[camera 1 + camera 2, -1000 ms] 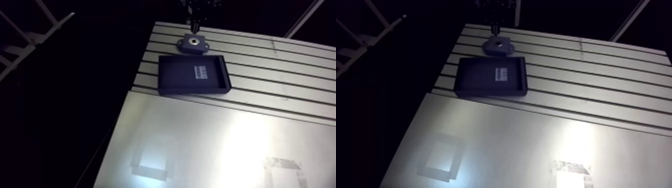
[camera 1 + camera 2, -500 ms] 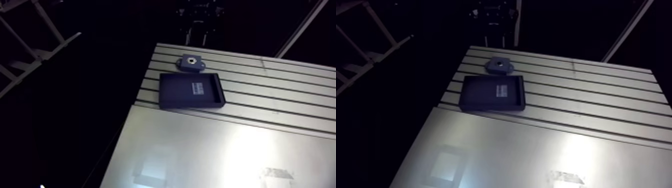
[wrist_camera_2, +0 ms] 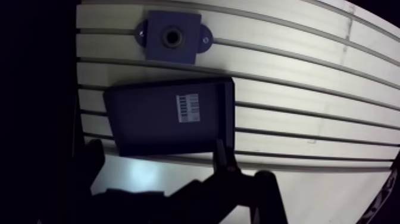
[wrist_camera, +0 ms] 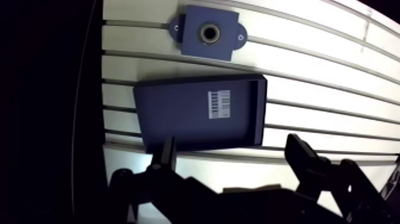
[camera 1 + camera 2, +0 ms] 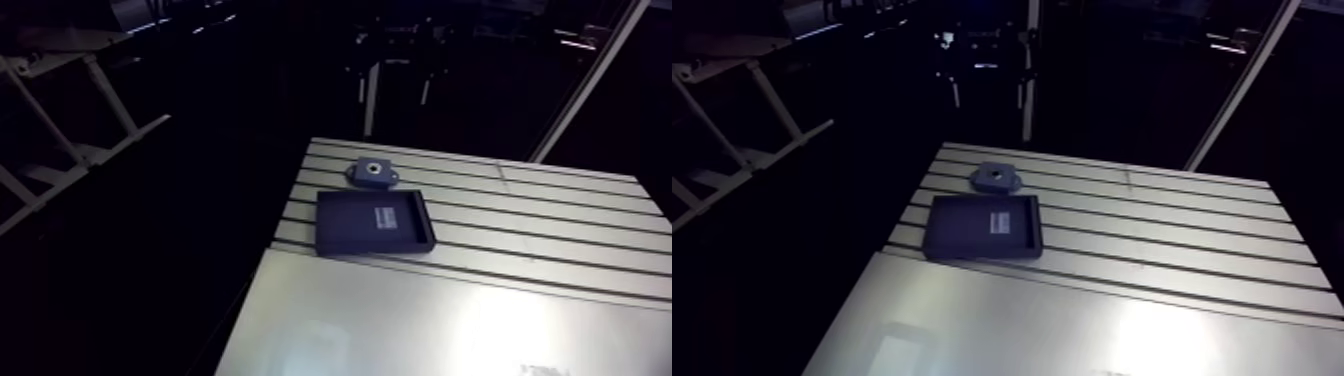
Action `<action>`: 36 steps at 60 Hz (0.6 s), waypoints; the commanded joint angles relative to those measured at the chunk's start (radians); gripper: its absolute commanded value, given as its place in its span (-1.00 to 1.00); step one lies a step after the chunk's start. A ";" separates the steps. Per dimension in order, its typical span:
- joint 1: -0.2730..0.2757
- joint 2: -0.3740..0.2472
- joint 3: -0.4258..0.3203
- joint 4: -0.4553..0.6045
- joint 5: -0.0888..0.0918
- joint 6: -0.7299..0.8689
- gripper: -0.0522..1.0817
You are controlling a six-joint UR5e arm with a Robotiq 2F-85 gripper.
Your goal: Pick up the bearing and press it into the housing until flush.
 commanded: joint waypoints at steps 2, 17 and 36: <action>-0.066 -0.183 0.048 0.074 -0.001 -0.023 -0.89; -0.179 -0.277 0.062 0.161 0.009 -0.113 -0.89; -0.183 -0.317 0.067 0.166 0.013 -0.119 -0.89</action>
